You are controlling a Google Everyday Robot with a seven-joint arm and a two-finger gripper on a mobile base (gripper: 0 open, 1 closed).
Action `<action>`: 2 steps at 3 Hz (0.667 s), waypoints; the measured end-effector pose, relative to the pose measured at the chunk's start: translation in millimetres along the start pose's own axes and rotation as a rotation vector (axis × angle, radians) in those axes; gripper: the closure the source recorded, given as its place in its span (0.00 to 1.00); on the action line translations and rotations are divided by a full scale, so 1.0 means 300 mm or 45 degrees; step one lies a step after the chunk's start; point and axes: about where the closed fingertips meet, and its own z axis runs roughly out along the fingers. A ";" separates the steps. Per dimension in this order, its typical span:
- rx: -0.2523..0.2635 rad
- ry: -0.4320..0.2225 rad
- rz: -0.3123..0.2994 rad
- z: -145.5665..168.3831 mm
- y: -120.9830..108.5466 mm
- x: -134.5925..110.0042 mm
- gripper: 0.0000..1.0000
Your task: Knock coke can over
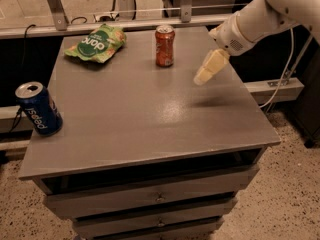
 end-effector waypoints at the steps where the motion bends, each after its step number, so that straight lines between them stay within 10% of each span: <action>1: -0.035 -0.168 0.055 0.127 -0.055 -0.099 0.00; 2: -0.080 -0.326 0.101 0.228 -0.076 -0.194 0.00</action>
Offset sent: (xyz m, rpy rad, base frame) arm 0.0843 0.1072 -0.0084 0.4356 -0.0164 0.0728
